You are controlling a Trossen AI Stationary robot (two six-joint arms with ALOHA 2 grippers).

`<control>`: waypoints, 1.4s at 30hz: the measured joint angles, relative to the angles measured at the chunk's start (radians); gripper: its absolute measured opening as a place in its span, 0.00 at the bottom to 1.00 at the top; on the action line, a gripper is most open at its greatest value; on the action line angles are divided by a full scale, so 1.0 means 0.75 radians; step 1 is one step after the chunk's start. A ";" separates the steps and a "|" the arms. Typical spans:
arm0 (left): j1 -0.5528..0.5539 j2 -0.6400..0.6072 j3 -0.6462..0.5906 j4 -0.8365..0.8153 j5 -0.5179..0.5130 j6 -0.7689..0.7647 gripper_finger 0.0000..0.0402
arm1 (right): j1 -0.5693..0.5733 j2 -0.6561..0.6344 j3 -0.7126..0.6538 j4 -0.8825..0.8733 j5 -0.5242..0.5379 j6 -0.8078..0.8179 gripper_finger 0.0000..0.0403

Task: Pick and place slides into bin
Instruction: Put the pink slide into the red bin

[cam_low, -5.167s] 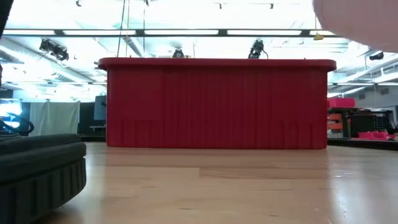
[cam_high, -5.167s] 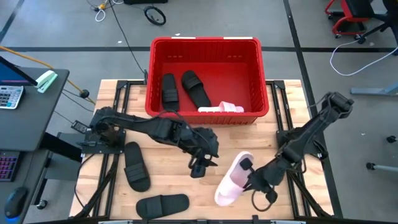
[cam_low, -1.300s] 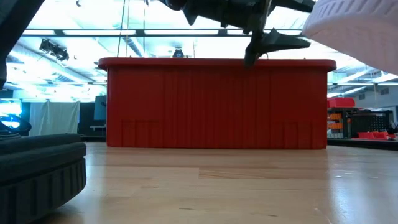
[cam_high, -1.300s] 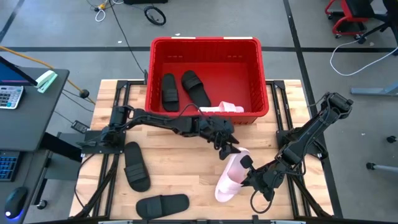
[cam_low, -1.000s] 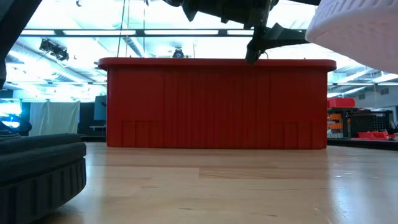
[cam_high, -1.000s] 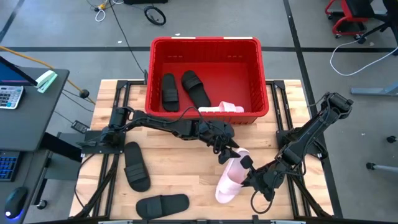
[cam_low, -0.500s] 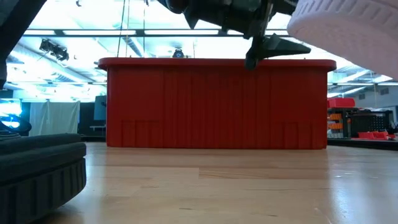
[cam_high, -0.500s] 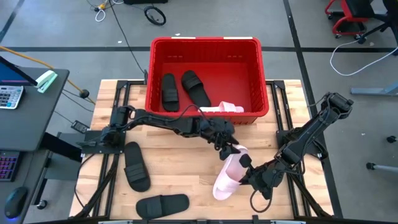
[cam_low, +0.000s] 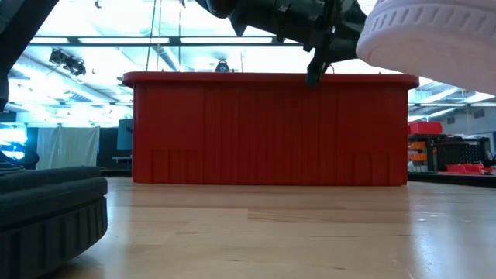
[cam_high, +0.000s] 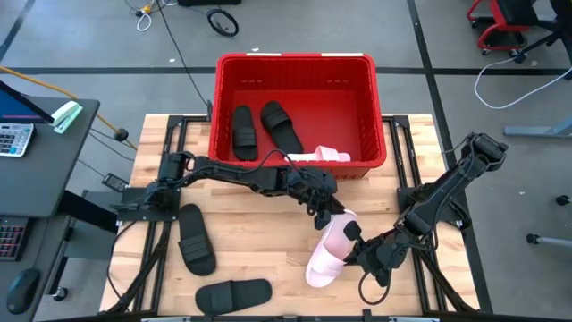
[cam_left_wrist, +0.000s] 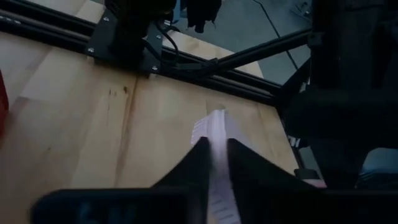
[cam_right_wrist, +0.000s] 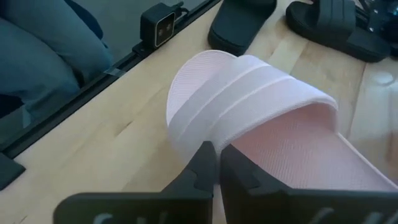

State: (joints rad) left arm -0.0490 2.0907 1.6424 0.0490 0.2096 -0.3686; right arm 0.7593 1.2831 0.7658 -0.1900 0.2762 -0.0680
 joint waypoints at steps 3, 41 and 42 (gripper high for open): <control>-0.005 0.000 0.000 -0.001 0.000 0.028 0.03 | 0.001 0.000 0.000 -0.002 0.031 0.077 0.05; -0.051 0.002 0.000 -0.406 0.091 0.537 0.53 | 0.083 -0.088 0.000 -0.043 0.118 0.545 0.31; -0.045 0.010 0.000 -0.391 0.152 0.516 0.56 | 0.083 -0.088 0.000 -0.043 0.118 0.545 0.31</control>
State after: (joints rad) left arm -0.0830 2.0984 1.6426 -0.2445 0.3232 0.0186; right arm 0.8219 1.2171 0.7658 -0.2222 0.3645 0.3409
